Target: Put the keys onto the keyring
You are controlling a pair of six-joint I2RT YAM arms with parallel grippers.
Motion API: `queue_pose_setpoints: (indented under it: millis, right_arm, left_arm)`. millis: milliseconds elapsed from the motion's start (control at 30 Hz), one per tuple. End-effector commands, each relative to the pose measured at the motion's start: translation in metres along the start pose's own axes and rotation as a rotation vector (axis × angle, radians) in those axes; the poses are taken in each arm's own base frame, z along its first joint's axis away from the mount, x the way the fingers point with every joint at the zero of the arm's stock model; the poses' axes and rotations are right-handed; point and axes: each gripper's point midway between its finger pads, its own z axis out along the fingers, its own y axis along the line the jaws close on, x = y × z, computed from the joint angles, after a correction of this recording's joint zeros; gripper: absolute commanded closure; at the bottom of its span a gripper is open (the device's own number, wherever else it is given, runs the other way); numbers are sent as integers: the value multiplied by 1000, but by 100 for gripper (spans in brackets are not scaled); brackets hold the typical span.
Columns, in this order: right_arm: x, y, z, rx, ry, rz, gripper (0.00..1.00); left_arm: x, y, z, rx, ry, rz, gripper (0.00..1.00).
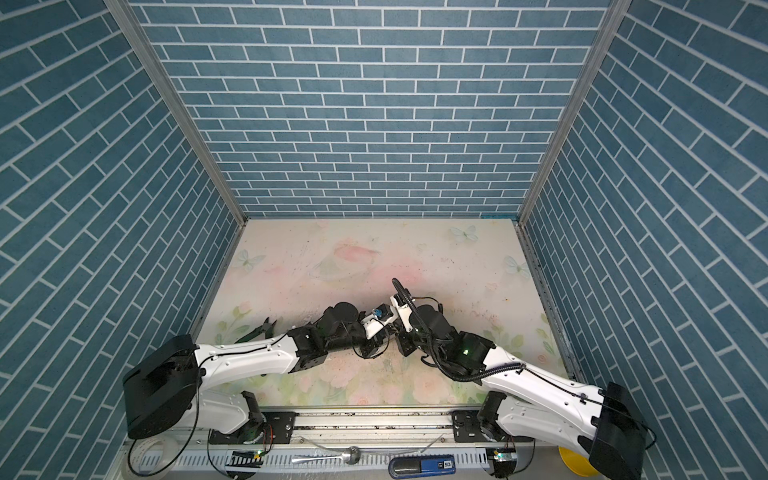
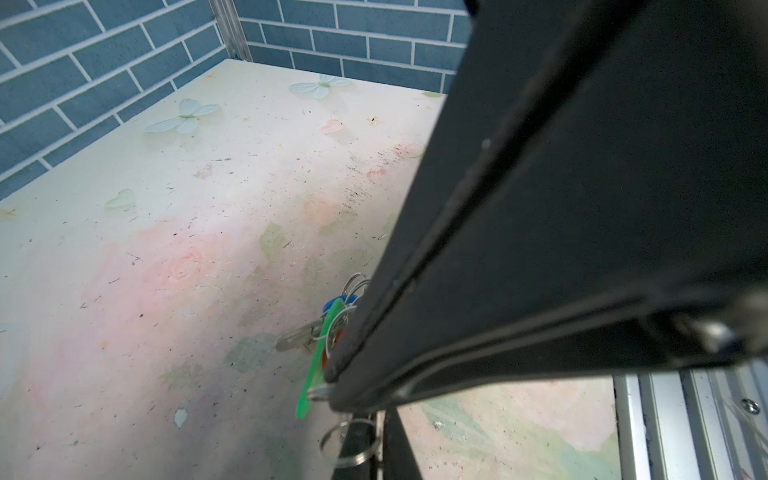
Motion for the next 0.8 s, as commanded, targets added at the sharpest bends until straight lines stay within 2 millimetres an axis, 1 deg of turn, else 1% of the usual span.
queue_pose_setpoints:
  millis: [0, 67, 167, 300, 367, 500, 600, 767]
  right_arm:
    - [36, -9, 8, 35, 135, 5, 93]
    - [38, -8, 8, 28, 141, 7, 92]
    - [40, -14, 8, 62, 151, 10, 90]
    - [42, -35, 5, 185, 159, 6, 84]
    - [42, -40, 4, 217, 161, 0, 83]
    - [38, -39, 3, 210, 153, 7, 82]
    - [32, -39, -2, 210, 124, 24, 81]
    - [21, -30, -12, 156, 82, 63, 80]
  left_arm:
    - [-23, -4, -6, 2, -55, 65, 100]
    - [-23, -4, -6, -2, -55, 66, 100]
    - [-25, -4, -7, -3, -63, 68, 100]
    - [-29, -5, -9, -2, -81, 70, 100]
    - [-28, -4, -10, -9, -77, 70, 100]
    - [-25, -2, -10, -21, -67, 71, 100]
    - [-22, 0, -10, -31, -62, 75, 100]
    - [-16, 0, -9, -36, -48, 95, 100]
